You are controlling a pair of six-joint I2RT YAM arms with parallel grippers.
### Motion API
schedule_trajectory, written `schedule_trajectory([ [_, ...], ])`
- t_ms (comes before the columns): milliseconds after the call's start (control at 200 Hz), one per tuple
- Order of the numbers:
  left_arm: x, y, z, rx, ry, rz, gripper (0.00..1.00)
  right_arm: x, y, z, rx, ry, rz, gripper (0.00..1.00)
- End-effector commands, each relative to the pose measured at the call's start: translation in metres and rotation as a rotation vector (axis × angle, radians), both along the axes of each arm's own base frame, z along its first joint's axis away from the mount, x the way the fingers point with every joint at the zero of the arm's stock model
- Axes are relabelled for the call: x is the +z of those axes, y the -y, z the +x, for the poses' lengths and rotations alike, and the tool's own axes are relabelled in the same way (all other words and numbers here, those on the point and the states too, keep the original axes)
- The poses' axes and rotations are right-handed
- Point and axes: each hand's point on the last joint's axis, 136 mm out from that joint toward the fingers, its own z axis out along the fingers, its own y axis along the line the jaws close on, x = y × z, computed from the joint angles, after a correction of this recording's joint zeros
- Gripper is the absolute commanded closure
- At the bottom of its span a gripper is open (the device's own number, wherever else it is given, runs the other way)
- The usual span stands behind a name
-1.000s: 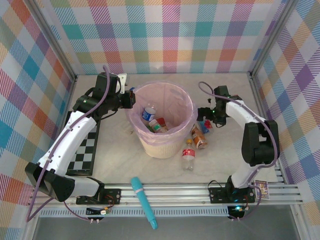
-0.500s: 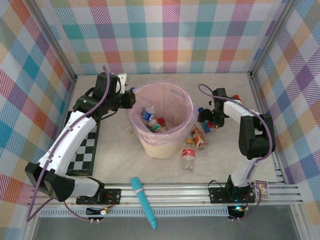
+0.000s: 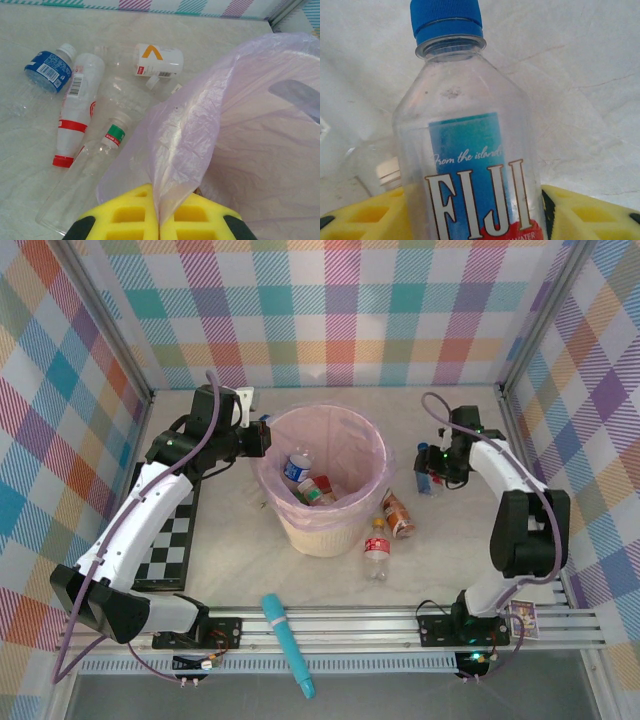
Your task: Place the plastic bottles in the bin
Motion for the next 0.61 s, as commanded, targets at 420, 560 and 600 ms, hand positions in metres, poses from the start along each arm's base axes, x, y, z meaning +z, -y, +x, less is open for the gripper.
schedule_trajectory([
  [420, 0.013, 0.012, 0.004, -0.029, 0.038, -0.063, 1.00, 0.230, -0.055, -0.034, 0.198, 0.423, 0.188, 0.51],
  [560, 0.013, 0.014, 0.005, -0.031, 0.035, -0.070, 1.00, 0.264, -0.089, -0.049, 0.291, 0.490, 0.206, 0.54],
  [600, 0.013, 0.014, 0.005, -0.030, 0.037, -0.070, 1.00, 0.271, -0.100, -0.053, 0.323, 0.508, 0.209, 0.54],
])
